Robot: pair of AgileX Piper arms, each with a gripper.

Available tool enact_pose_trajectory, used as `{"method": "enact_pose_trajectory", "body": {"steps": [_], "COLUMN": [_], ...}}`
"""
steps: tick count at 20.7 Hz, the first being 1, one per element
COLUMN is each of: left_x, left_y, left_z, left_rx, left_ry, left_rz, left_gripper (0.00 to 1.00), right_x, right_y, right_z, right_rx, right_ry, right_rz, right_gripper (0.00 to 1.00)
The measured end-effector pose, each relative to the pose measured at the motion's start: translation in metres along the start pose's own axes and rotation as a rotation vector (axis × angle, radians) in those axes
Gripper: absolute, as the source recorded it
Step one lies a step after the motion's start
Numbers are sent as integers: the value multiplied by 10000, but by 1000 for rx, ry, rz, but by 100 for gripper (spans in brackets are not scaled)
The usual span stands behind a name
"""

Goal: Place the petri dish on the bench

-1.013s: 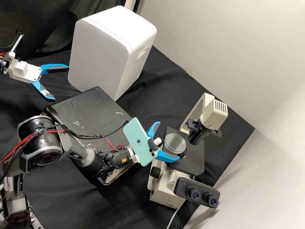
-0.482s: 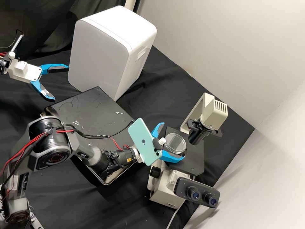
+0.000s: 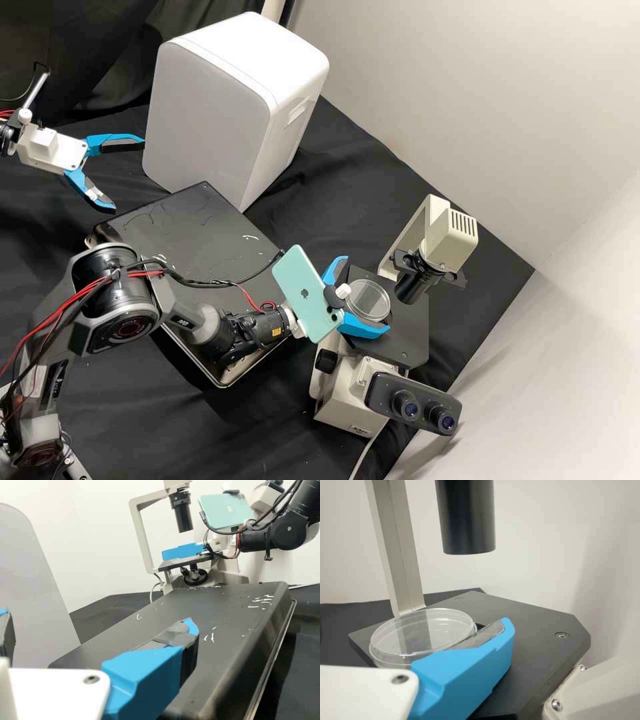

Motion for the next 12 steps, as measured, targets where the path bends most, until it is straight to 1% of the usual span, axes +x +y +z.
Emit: {"method": "enact_pose_trajectory", "body": {"steps": [4,6,10,12], "left_x": [1,1,1,1], "left_y": [-5,-5,-5,-5], "left_z": [-1,-1,-1,-1], "left_rx": [-2,-2,-2,-2], "left_ry": [0,0,0,0], "left_rz": [-1,-1,-1,-1], "left_gripper": [100,100,100,100], "right_x": [1,1,1,17], "right_y": [-6,0,-2,7], "right_z": [2,6,4,7], "right_rx": [-11,-6,-12,-13], "right_ry": [-1,-8,-10,-17], "right_rz": [0,8,10,15], "right_gripper": [100,100,100,100]}}
